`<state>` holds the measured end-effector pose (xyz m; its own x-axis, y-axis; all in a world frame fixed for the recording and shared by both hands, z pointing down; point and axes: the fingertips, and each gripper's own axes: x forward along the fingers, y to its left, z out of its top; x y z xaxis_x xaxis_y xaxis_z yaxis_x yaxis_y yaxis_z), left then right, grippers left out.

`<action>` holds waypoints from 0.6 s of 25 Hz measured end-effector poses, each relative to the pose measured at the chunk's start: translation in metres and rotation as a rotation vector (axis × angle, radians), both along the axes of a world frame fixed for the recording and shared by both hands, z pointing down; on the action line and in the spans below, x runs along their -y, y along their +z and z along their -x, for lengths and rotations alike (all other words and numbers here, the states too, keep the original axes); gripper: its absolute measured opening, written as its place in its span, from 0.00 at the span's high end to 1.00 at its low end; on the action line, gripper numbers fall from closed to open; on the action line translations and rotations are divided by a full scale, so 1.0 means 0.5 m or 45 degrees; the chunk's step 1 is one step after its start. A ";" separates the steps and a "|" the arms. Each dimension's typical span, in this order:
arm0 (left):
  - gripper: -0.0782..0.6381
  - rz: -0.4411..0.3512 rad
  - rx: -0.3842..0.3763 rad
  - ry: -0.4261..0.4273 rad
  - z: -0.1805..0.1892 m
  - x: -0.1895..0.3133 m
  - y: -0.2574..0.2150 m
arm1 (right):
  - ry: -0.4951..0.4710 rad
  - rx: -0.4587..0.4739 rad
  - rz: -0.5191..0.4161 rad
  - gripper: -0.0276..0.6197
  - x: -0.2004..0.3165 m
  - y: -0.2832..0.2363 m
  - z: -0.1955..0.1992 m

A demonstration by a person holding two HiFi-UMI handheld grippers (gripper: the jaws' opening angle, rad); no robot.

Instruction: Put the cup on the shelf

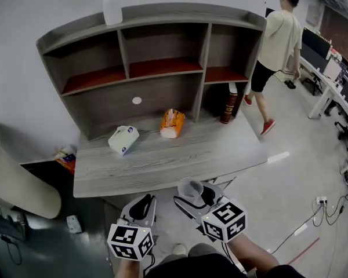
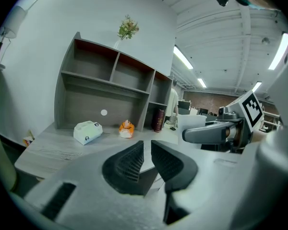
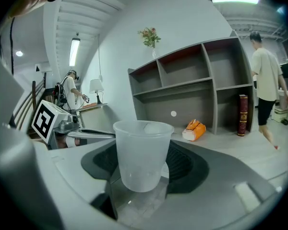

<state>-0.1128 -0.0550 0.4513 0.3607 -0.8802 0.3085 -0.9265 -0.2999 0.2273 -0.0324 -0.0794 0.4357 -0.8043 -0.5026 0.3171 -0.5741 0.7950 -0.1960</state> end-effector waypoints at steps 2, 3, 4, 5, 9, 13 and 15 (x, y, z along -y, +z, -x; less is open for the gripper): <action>0.84 0.004 -0.007 0.005 0.005 0.010 0.000 | -0.005 -0.003 -0.002 0.51 0.012 -0.003 0.010; 0.84 0.003 -0.009 0.008 0.006 0.014 -0.001 | -0.009 -0.004 -0.003 0.51 0.018 -0.005 0.014; 0.84 0.003 -0.008 0.012 0.006 0.019 -0.003 | -0.014 -0.006 -0.005 0.51 0.023 -0.009 0.018; 0.84 0.002 -0.007 0.015 0.006 0.025 -0.005 | -0.019 -0.008 -0.010 0.51 0.029 -0.014 0.022; 0.83 -0.002 -0.002 0.031 0.000 0.050 -0.012 | -0.037 -0.016 -0.034 0.51 0.057 -0.030 0.032; 0.82 -0.009 0.016 0.030 0.008 0.083 -0.018 | -0.060 -0.025 -0.051 0.51 0.095 -0.035 0.046; 0.82 -0.015 0.029 0.020 0.017 0.107 -0.022 | -0.071 -0.022 -0.055 0.51 0.119 -0.037 0.056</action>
